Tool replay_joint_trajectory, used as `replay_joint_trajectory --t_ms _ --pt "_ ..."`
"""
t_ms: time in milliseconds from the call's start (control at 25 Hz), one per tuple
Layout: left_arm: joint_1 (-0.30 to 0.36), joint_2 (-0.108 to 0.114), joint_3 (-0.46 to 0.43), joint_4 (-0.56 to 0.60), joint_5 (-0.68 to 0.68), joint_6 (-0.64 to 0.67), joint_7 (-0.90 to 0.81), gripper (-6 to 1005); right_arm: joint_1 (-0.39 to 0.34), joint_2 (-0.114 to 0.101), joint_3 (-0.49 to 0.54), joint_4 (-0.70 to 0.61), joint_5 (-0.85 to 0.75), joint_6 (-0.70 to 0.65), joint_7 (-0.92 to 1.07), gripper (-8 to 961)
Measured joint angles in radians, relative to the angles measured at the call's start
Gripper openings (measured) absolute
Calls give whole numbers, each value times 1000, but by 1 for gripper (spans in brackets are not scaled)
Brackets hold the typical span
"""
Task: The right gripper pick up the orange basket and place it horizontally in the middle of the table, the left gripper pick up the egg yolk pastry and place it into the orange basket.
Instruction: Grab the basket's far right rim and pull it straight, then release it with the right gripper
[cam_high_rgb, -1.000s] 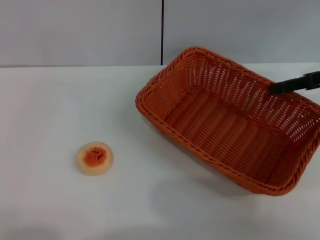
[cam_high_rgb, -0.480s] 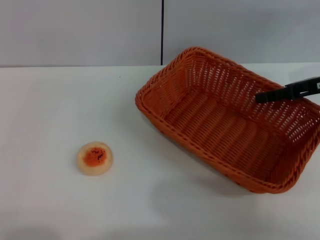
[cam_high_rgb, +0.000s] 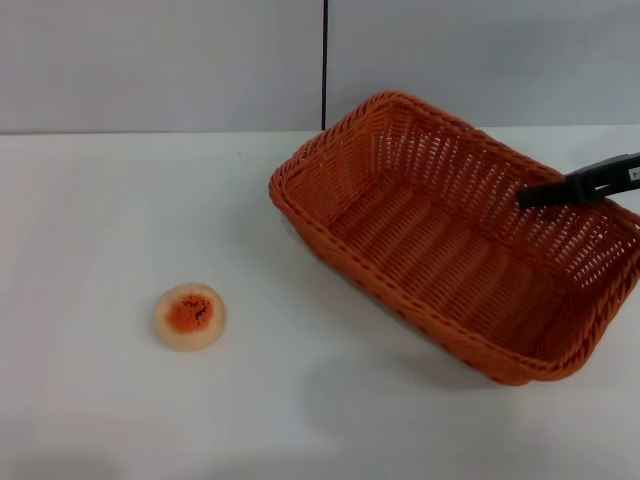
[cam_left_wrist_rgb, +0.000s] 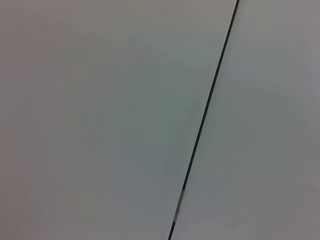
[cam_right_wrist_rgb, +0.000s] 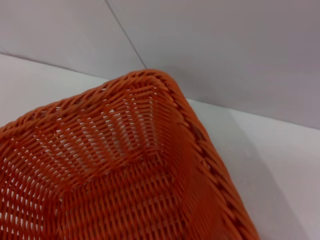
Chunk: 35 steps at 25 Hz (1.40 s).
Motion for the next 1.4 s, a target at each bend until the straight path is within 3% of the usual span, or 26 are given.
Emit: replay_joint_trajectory --t_ms 480,760,1120,1400 --pt "0 0 -7 3 -3 9 0 737 -4 3 -177 -159 -15 69 -7 205" --pt "13 1 -8 3 -5 17 0 734 10 5 -251 -313 -54 211 -139 168" --pt "28 1 -8 6 -6 28 8 732 40 6 -292 -330 -115 289 -309 171" --pt "47 -1 -8 4 -6 49 25 730 15 47 -300 -389 -171 226 -428 174"
